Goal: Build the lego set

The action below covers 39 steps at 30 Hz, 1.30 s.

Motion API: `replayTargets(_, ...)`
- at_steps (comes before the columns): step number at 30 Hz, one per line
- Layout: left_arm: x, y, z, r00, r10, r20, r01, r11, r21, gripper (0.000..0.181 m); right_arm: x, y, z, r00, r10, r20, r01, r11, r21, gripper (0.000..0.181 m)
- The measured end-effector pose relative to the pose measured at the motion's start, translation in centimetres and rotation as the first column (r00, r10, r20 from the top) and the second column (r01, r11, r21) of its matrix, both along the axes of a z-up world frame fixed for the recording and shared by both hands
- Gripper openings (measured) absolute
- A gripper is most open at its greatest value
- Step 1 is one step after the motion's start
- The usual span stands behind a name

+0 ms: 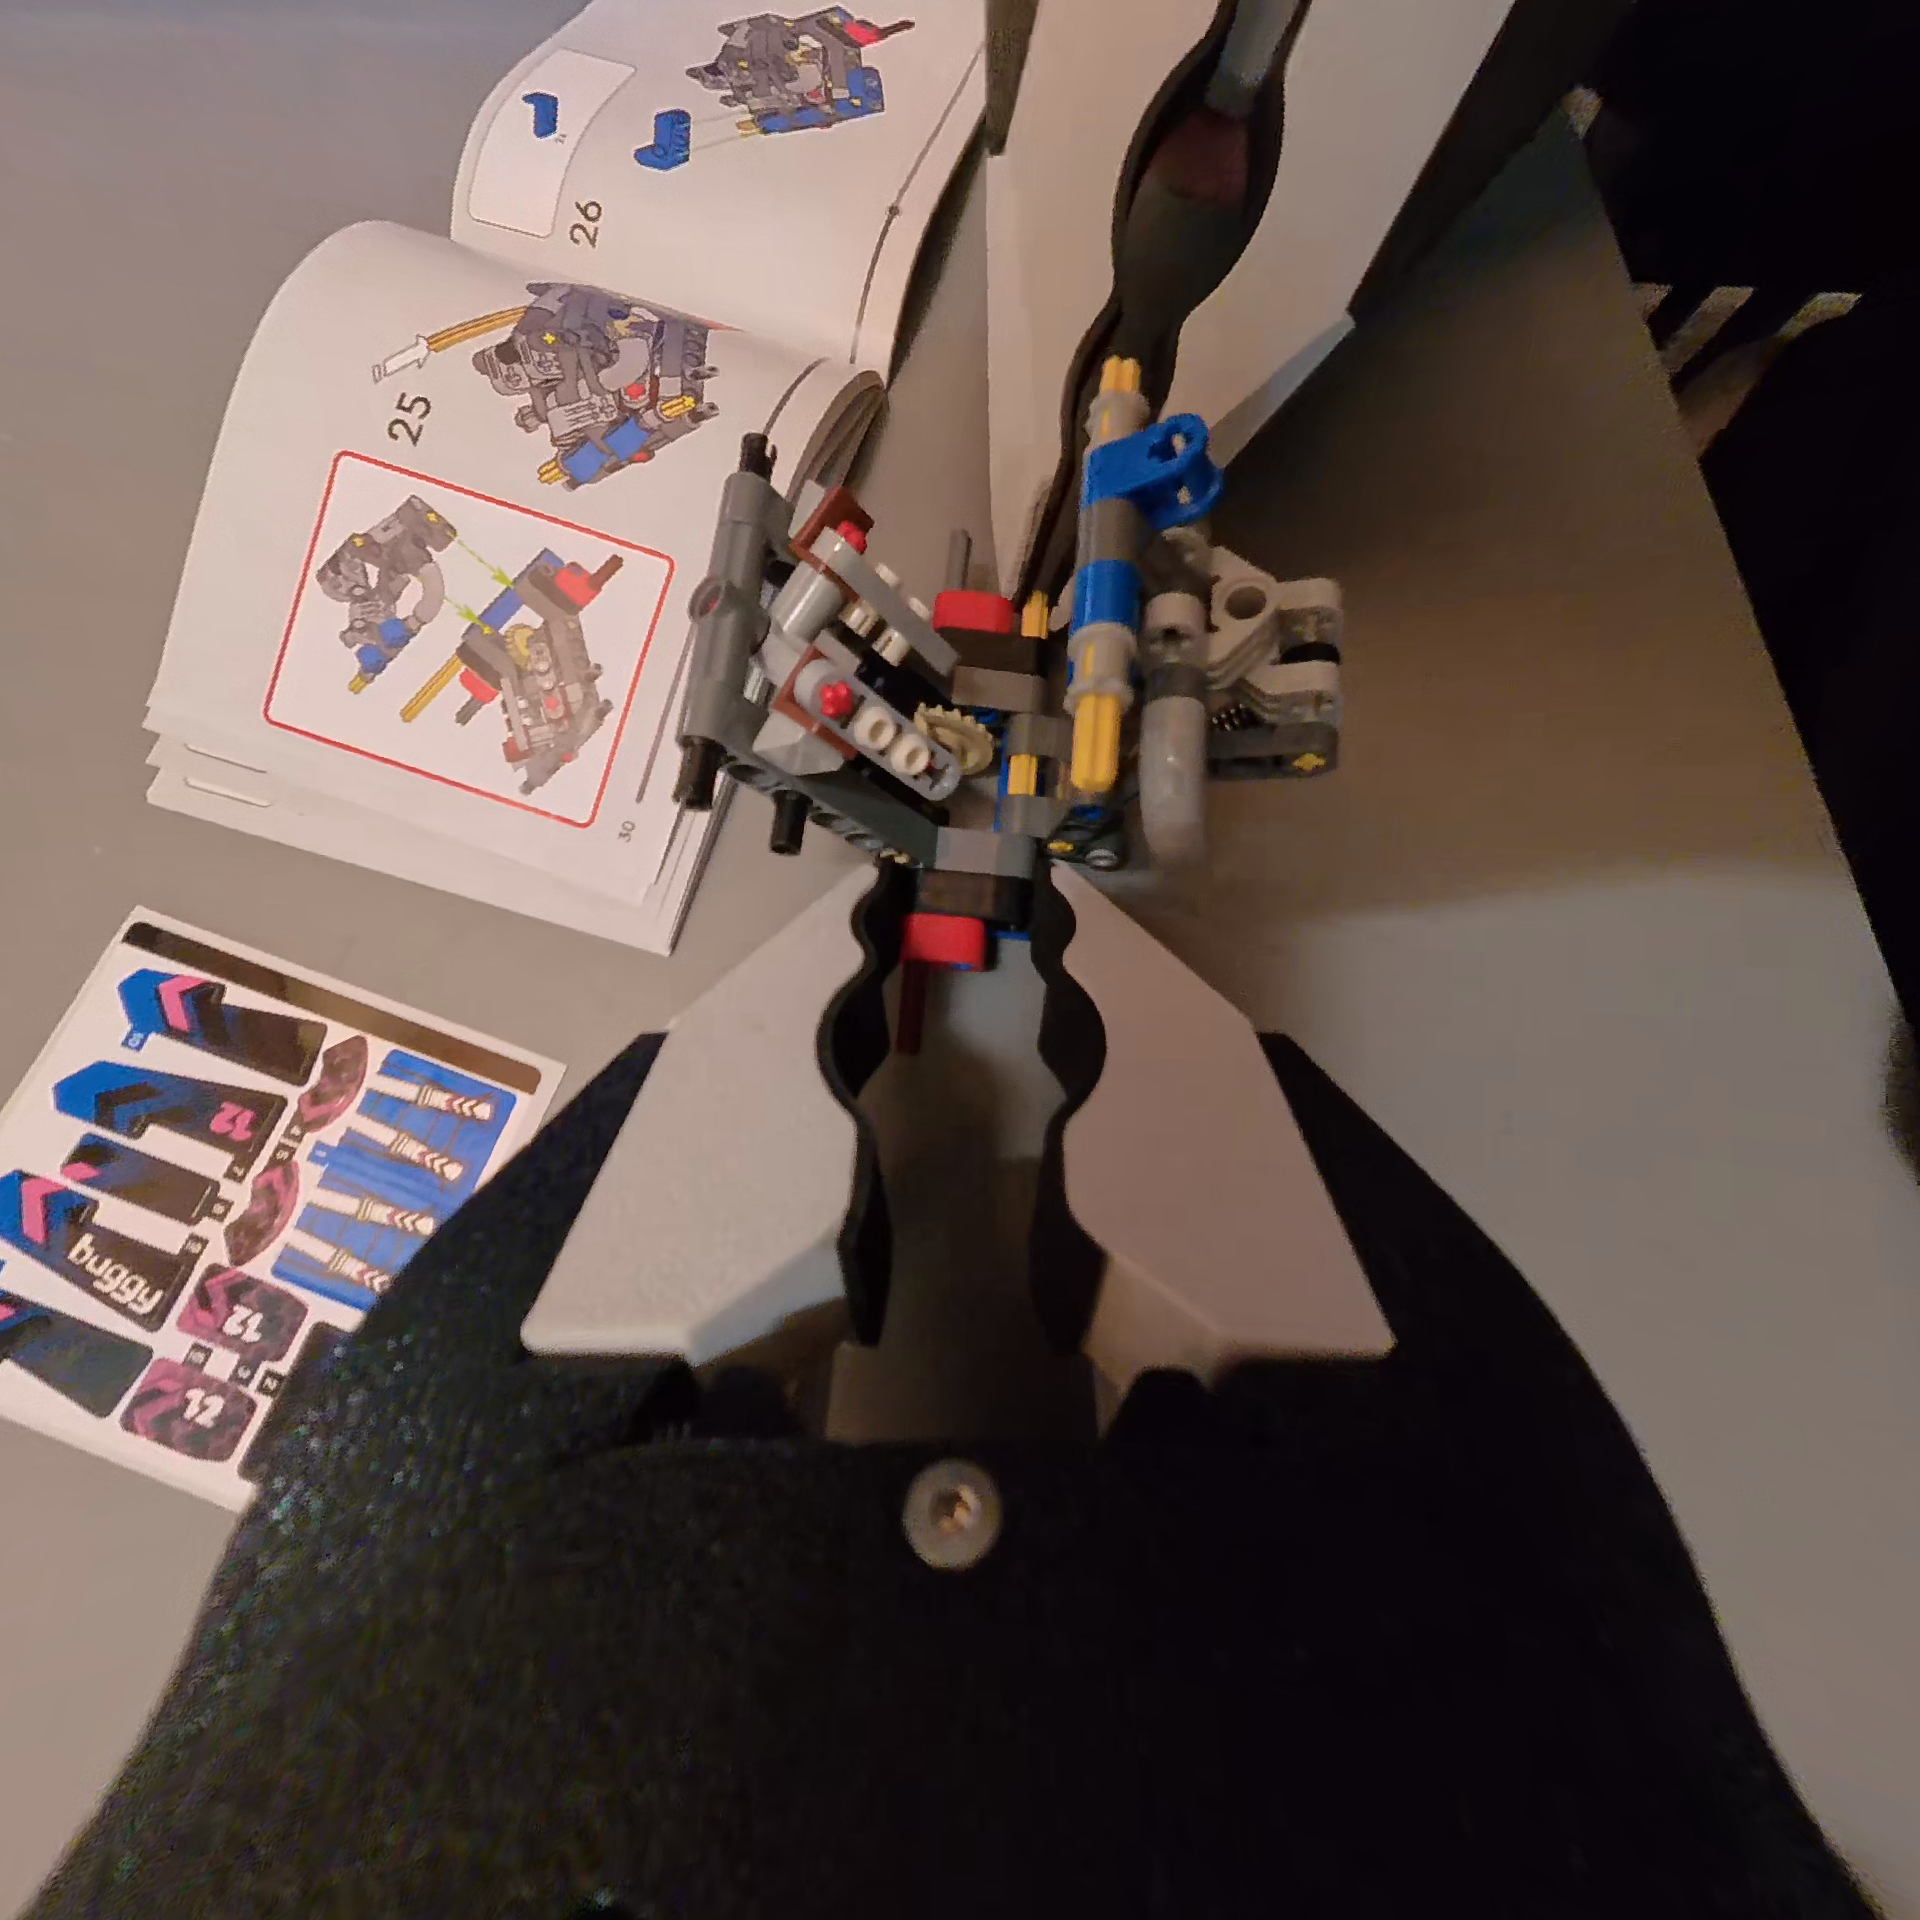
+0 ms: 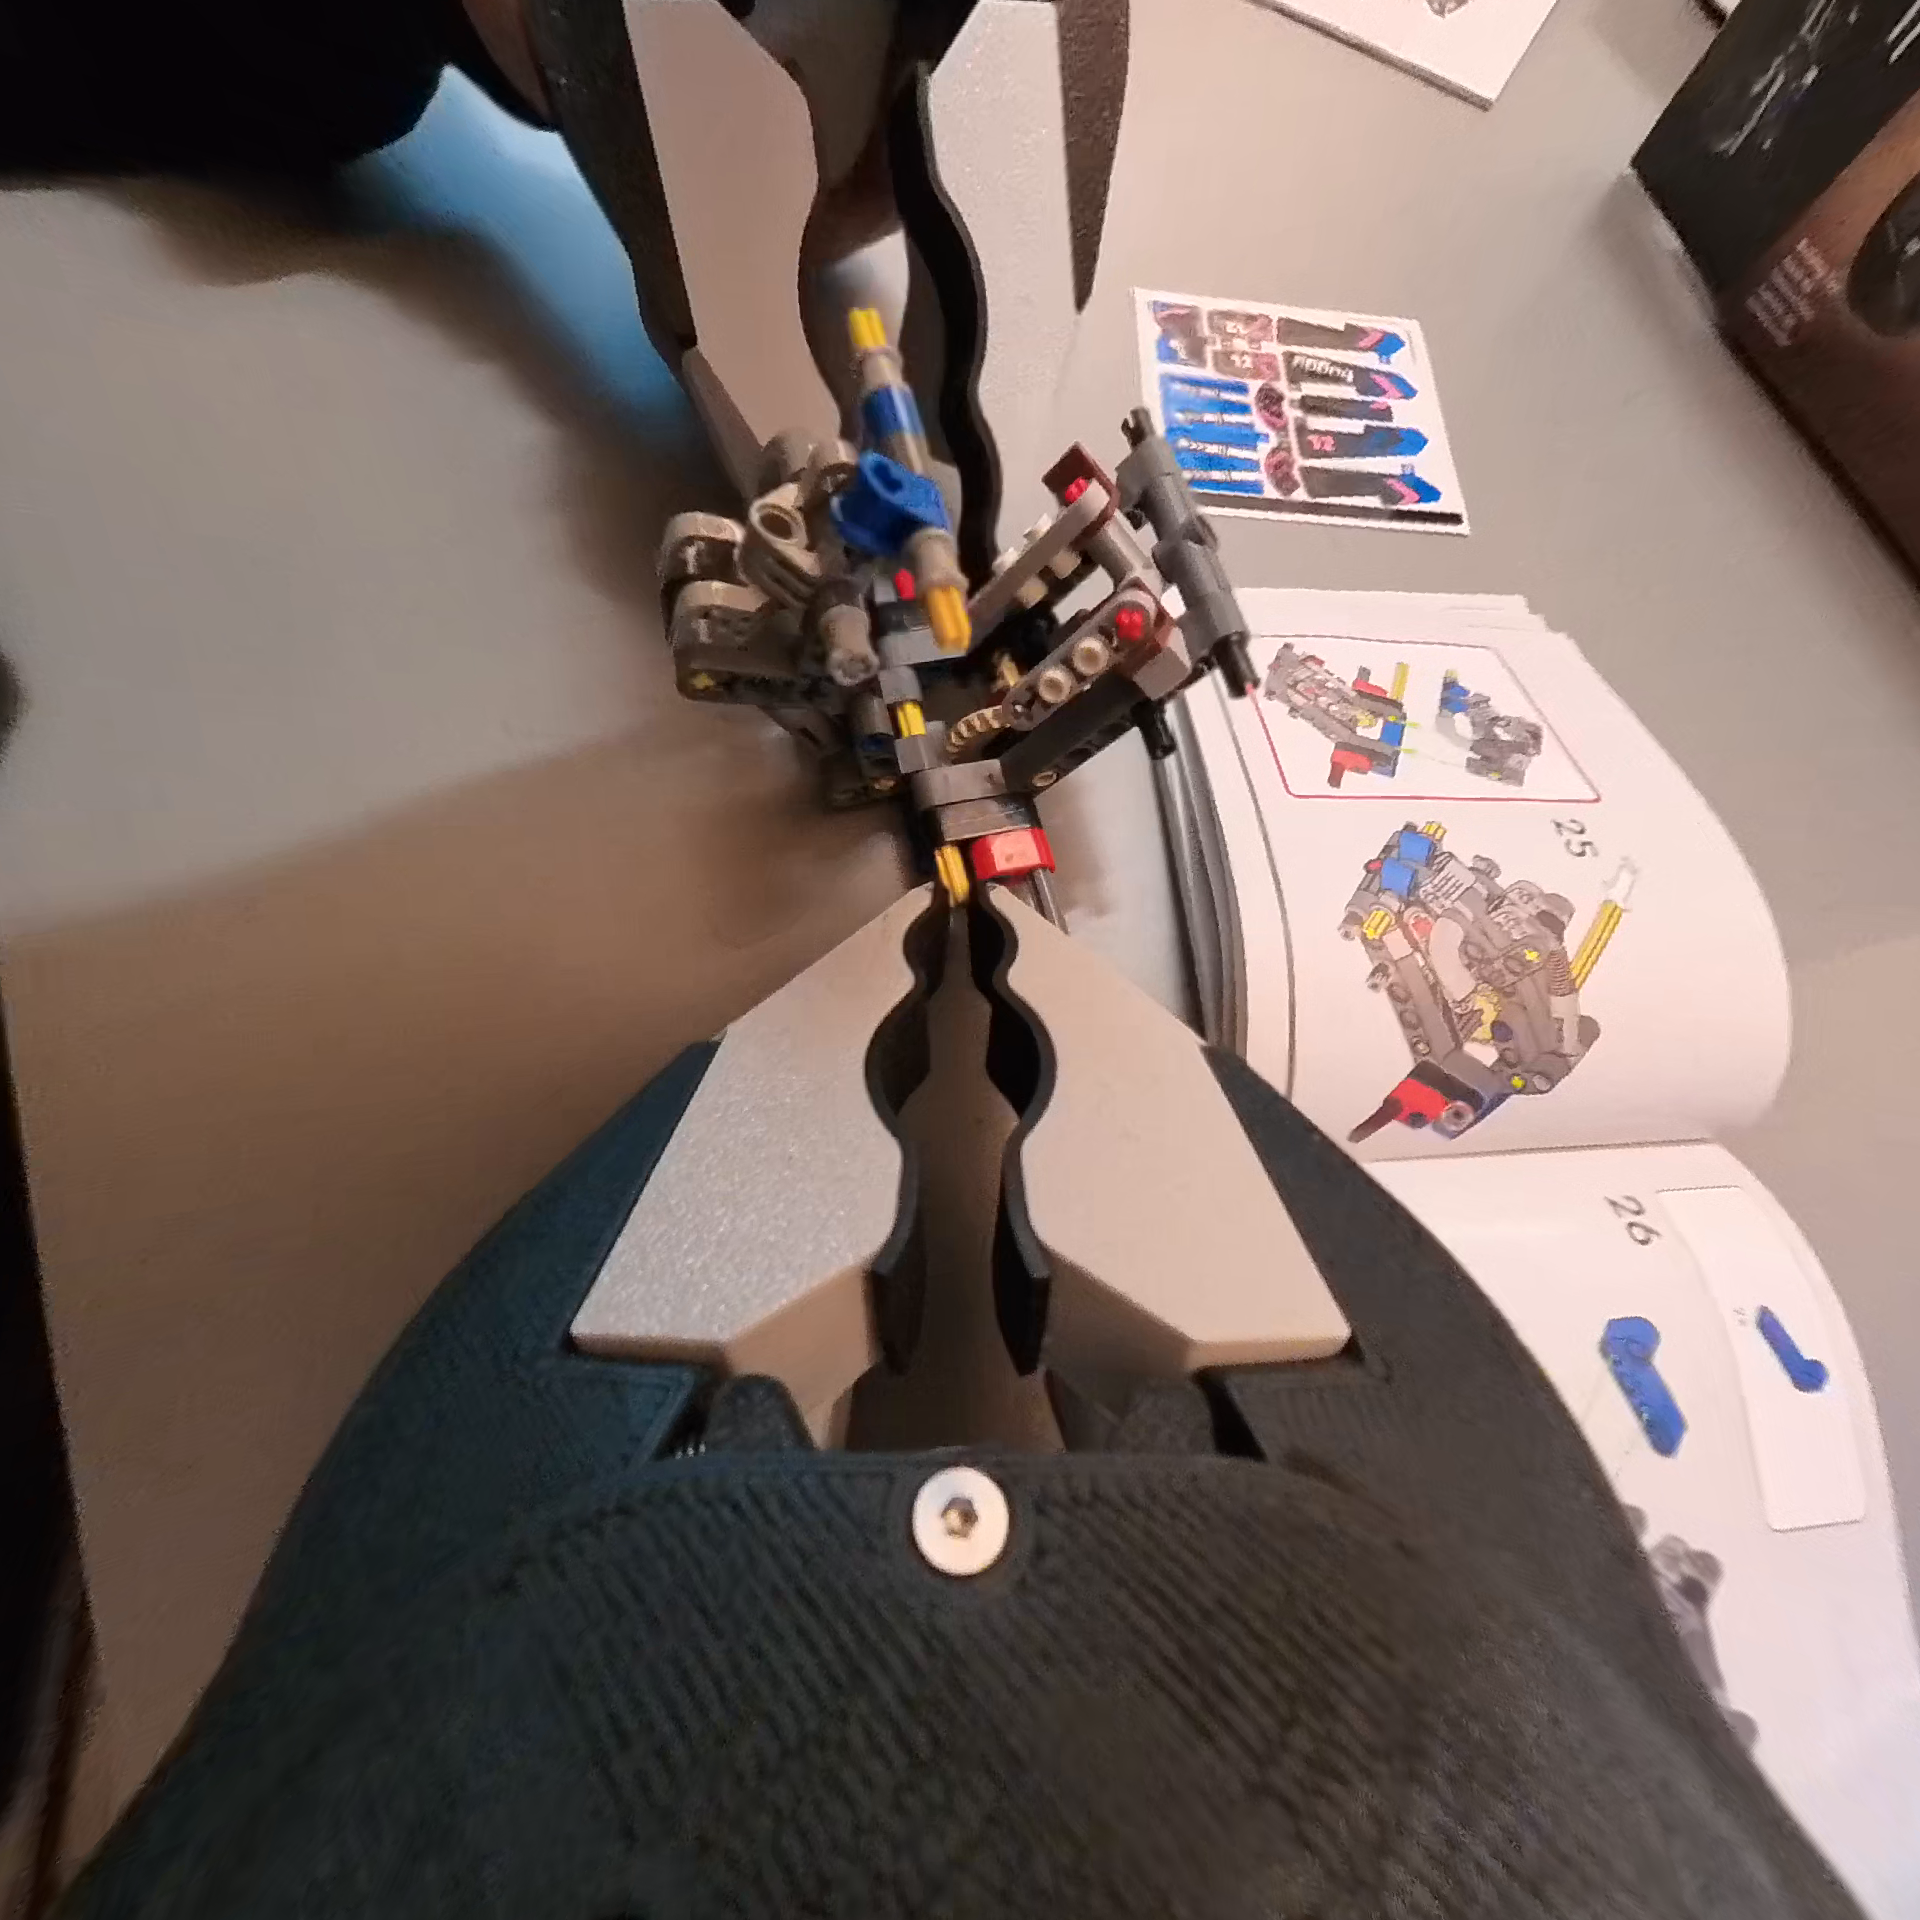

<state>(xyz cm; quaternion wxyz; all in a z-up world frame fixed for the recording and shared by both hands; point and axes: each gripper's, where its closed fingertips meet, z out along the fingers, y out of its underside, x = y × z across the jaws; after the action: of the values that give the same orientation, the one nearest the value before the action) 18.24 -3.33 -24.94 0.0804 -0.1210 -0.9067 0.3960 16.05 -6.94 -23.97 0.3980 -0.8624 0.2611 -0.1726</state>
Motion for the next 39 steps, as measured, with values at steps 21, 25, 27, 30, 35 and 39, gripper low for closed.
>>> replayTargets(21, -0.5, 0.2, 0.0, 1.000, -0.018, -0.005, 0.018, 1.000, -0.004, 0.023, -0.8, -0.1, 0.2, 0.998, -0.067, -0.015, 0.068, 0.997, 0.034, 0.002)
replayTargets(25, -0.5, 0.2, 0.0, 1.000, -0.016, -0.005, 0.016, 1.000, -0.004, 0.023, -1.0, 0.1, 0.9, 0.997, -0.080, -0.015, 0.081, 0.993, 0.085, 0.000)
replayTargets(27, -0.6, 0.2, 0.0, 1.000, -0.016, -0.005, 0.016, 1.000, -0.004, 0.023, -1.0, 0.4, 0.8, 0.997, -0.069, -0.022, 0.071, 0.994, 0.084, 0.000)
replayTargets(30, -0.6, 0.1, 0.0, 1.000, -0.017, -0.004, 0.017, 1.000, -0.005, 0.023, -1.2, 0.7, 0.2, 0.999, -0.045, -0.027, 0.046, 0.998, 0.041, 0.000)
replayTargets(35, -0.6, 0.1, 0.0, 1.000, -0.017, -0.006, 0.017, 1.000, -0.005, 0.023, -0.9, -0.5, 0.3, 0.994, -0.103, -0.031, 0.105, 0.994, 0.044, 0.000)
replayTargets(39, -0.6, 0.1, 0.0, 1.000, -0.017, -0.004, 0.017, 1.000, -0.005, 0.023, -0.9, -0.4, 0.0, 0.990, -0.121, -0.072, 0.125, 0.990, 0.062, 0.000)
